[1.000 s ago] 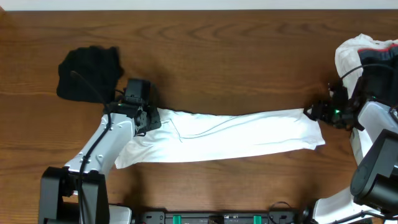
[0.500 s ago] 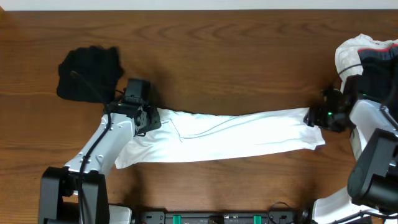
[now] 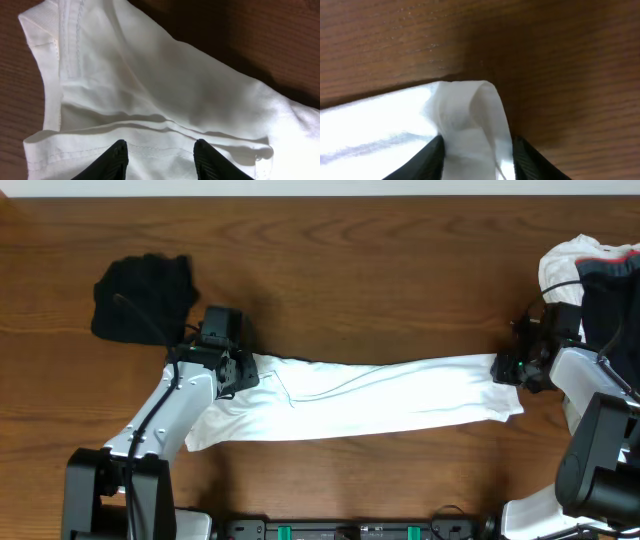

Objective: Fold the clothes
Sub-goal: 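Grasp the strip's left and right ends with both grippers, then fold the right end leftward toward the left gripper with the right gripper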

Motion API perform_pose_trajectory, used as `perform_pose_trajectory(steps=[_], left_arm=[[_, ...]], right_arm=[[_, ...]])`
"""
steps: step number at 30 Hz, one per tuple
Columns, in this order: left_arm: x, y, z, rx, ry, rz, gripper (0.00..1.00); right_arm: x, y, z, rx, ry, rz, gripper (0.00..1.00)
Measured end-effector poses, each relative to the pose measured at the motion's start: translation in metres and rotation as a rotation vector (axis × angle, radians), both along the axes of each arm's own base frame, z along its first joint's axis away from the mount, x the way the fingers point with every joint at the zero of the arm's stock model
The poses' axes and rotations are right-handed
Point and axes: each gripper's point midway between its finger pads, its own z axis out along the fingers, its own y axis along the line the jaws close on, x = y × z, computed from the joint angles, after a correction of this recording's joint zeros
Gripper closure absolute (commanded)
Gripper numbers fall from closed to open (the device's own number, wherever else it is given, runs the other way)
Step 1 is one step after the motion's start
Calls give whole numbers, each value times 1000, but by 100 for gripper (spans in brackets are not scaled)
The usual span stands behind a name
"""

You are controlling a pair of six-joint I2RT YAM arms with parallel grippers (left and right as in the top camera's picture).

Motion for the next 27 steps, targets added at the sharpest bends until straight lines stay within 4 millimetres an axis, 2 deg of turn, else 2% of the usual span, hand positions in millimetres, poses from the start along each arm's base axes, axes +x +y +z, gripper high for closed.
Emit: perform_pose_trajectory(steps=[7,11,15,19,23,27], left_arm=[[0,0,0,0,0,0,55],[0,0,0,0,0,0,55],[0,0,0,0,0,0,55],[0,0,0,0,-1,0,55],[0,0,0,-1,-1,0,55],[1,0,0,-1,-5,0,55]], right_arm=[[-6,-3,0,-17,27,-21,45],[-12,-5,-1,-29,53,-43,48],[-23,-4,-1,-20,98,-69,60],[-25,-1,-1,-3,106,-94,71],[-24,3,-1,28,103,-106,98],[-22,5,0,41,91,-113,99]])
